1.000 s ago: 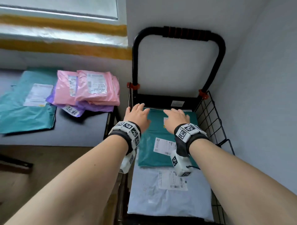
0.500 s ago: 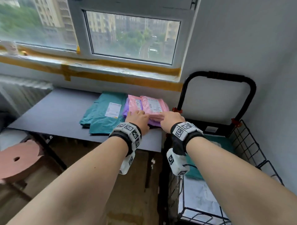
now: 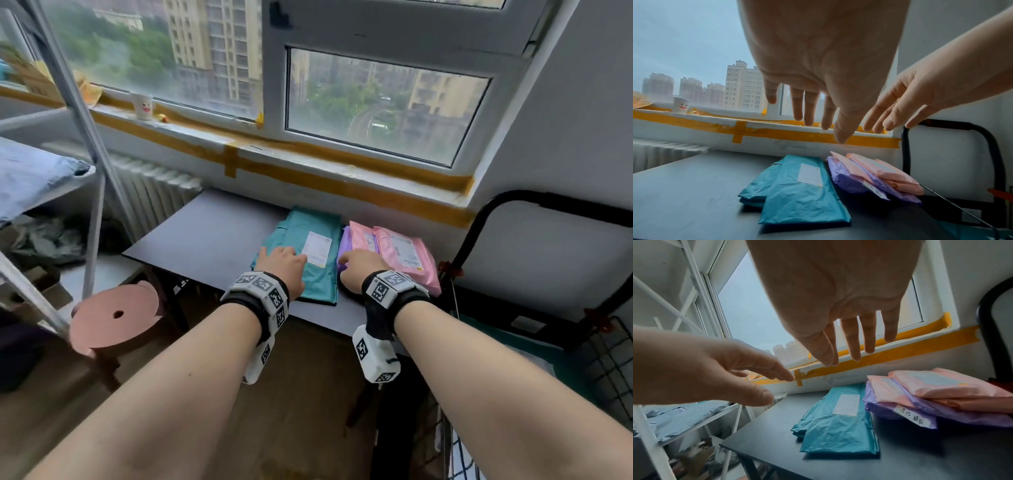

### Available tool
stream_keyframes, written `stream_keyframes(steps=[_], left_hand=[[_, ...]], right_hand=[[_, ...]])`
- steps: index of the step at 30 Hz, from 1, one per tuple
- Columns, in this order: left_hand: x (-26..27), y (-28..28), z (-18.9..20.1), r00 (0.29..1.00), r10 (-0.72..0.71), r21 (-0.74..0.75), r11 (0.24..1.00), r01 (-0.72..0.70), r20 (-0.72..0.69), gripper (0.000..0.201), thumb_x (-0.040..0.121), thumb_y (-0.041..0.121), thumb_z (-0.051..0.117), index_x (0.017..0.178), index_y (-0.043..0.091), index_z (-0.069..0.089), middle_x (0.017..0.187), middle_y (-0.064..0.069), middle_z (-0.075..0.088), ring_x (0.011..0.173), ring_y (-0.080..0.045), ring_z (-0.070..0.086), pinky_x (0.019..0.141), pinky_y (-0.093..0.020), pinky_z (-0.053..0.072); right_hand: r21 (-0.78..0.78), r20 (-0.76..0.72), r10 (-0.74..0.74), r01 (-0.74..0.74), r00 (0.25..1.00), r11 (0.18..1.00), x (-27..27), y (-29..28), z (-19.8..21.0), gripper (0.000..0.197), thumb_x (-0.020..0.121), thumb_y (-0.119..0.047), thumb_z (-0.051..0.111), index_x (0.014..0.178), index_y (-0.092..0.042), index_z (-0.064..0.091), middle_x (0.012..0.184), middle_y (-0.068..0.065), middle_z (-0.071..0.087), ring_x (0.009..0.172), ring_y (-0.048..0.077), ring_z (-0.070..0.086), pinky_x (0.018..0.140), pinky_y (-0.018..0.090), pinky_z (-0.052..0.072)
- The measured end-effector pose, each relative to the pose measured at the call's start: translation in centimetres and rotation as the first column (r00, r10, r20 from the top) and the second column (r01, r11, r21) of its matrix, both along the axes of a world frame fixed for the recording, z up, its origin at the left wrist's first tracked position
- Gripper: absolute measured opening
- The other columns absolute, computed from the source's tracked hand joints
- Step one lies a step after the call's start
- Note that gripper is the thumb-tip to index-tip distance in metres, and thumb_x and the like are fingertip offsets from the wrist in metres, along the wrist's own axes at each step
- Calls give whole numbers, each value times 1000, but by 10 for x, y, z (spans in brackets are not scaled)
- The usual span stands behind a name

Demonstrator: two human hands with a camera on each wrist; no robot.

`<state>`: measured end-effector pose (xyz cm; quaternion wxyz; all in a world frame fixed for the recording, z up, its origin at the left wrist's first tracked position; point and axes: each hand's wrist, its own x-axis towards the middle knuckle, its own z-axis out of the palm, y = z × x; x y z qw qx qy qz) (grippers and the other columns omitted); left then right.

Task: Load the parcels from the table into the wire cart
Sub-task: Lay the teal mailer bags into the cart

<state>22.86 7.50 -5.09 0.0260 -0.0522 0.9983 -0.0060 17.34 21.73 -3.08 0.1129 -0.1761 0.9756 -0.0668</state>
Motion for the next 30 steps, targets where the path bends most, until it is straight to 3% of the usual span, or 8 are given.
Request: stream_keyframes(steps=[7,16,22,30], left_hand=[[-47,-63,-25,997,60,-31,998,-59,48,45,92,30,49,136,22,44,139,-4,43,131,-21,38,110,-44,22],[-171,-123,-62,983,73,-45,997,-67,169,47,93,36,49,137,22,43,139,-4,43,132,-21,37,110,-43,24],[-236,-139,-94,959,78,40,995,-92,271,46,92,31,48,137,21,43,138,-5,44,129,-24,42,107,-42,30],[-273,-143,-121,913,117,235,946,-222,391,44,92,25,48,133,11,42,131,-12,48,120,-30,49,98,-40,42]], right_hand=[[-37,76,4,-1,997,999,-58,-52,-36,48,87,-12,45,133,-22,53,138,8,52,125,29,49,101,35,45],[5,188,22,-24,982,1000,-178,-100,-71,47,90,-8,43,135,-19,52,140,6,51,128,26,48,106,32,40],[29,274,-24,17,962,999,-243,-117,-97,47,90,-9,44,136,-16,52,140,8,52,127,27,49,105,30,40],[11,337,-53,52,940,999,-274,-130,-126,35,91,-11,41,122,-9,58,125,12,58,114,30,56,95,35,46]])
